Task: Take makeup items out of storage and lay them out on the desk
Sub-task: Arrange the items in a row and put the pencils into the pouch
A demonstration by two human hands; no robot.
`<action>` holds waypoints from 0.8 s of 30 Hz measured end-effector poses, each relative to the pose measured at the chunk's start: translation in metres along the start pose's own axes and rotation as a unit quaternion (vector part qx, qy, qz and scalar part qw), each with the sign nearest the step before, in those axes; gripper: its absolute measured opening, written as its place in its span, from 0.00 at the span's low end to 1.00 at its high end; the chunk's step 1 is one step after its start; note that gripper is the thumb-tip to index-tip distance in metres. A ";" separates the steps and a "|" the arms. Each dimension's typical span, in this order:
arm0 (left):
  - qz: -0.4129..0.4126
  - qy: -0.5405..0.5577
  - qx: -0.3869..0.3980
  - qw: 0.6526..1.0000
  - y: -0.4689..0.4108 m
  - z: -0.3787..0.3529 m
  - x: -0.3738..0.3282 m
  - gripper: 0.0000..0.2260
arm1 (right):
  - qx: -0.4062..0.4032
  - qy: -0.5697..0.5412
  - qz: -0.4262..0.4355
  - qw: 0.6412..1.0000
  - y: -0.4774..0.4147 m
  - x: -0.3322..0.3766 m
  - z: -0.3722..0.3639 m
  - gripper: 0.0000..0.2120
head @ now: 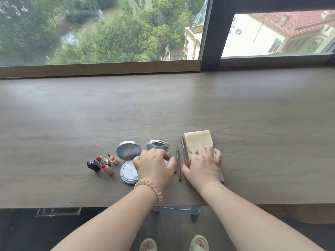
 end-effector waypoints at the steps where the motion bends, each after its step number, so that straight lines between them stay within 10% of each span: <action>1: 0.000 0.011 -0.010 1.000 0.001 0.003 0.001 0.11 | -0.002 0.010 -0.002 1.000 0.000 0.002 0.001 0.15; 13: -0.051 0.110 -0.051 0.991 0.012 0.039 0.009 0.04 | -0.077 -0.062 -0.114 0.989 0.006 -0.012 0.053 0.14; 24: -0.150 0.085 0.013 0.985 0.000 0.095 -0.029 0.25 | -0.153 -0.368 -0.040 0.916 0.018 0.006 0.149 0.08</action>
Point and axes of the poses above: each hand's wrist, its own y-axis away from the middle knuckle, its own z-axis out of the back of the hand, x = y × z, the point moved 8 cm from there along -y, towards the middle knuckle, and after that the axes turned 11 degrees about -y, right-handed, at the moved point
